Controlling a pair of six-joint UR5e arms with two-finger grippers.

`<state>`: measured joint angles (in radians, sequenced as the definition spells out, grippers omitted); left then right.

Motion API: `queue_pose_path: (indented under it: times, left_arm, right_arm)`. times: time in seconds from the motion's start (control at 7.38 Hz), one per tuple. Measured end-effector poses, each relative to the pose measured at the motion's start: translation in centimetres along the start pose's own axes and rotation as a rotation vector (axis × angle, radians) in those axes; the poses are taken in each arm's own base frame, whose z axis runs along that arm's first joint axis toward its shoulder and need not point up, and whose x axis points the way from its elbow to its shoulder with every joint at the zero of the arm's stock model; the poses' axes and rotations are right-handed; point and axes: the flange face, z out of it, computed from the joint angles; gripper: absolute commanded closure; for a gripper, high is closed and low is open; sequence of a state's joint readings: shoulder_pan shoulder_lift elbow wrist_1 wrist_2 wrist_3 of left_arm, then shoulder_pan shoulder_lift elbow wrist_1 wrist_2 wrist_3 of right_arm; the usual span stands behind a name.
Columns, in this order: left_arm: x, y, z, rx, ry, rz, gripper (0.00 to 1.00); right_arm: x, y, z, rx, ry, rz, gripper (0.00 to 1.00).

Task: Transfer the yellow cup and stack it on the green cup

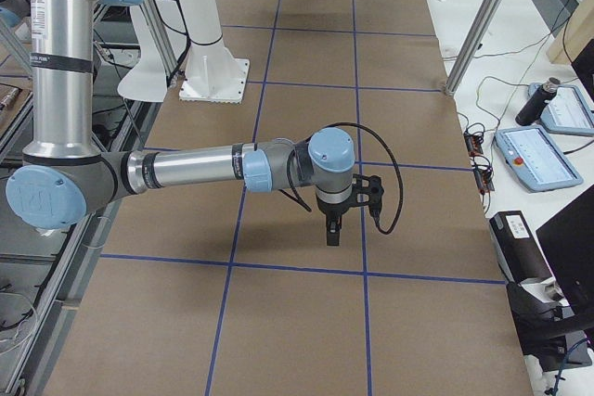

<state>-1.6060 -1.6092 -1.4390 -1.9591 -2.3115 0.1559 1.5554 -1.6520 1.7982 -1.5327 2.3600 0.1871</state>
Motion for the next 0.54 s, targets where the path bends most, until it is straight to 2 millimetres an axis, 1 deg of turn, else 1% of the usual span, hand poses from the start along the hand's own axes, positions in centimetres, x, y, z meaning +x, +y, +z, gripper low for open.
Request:
queue_pose_path:
  times: [0.27,0.41,0.54]
  left_arm:
    - [1.4,-0.8,-1.6,0.015,0.001,-0.058,0.0]
    - [2.7,-1.2,-3.0,0.008,0.003,-0.087,0.0]
    - [4.0,-1.2,-4.2,-0.005,0.005,-0.112,0.0]
  right_arm:
    - [0.0,0.0,0.0,0.0,-0.001,0.0,0.0]
    - [0.0,0.0,0.0,0.0,-0.001,0.0,0.0]
    - [0.0,0.0,0.0,-0.001,-0.001,0.001,0.0]
